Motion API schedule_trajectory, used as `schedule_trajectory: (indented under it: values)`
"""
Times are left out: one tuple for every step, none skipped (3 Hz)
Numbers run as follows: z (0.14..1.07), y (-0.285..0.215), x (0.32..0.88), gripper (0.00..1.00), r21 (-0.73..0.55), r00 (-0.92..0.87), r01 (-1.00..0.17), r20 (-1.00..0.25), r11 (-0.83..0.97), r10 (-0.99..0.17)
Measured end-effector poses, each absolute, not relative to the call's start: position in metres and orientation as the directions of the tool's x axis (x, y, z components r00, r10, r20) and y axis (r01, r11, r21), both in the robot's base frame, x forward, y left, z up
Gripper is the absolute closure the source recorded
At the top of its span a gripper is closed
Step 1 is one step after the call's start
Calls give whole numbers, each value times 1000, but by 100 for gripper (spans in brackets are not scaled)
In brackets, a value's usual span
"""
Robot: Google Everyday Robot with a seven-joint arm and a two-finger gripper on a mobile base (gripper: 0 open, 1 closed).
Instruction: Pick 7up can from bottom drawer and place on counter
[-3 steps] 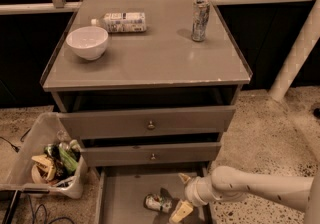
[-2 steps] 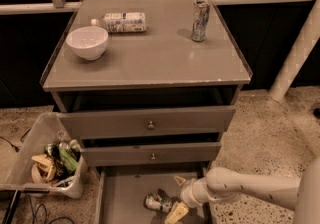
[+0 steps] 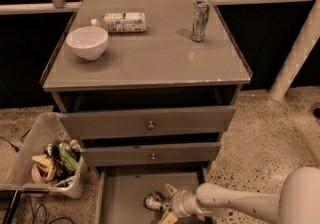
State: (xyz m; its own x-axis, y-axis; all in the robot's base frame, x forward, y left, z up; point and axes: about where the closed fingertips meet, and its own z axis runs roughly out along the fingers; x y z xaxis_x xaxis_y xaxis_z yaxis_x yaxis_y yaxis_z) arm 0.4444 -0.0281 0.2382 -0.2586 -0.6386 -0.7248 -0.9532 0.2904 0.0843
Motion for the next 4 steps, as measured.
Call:
schedule_trajectory:
  values:
    - [203,-19,443,0,51,-239,-950,-753,307,-613]
    - [177,-17,444,0,20,-226,-945,-762,326,-607]
    - [150,-18,445,0,2,-227,-939,-753,343,-618]
    - [116,-20,449,0,1,-261,-927,-719,374,-644]
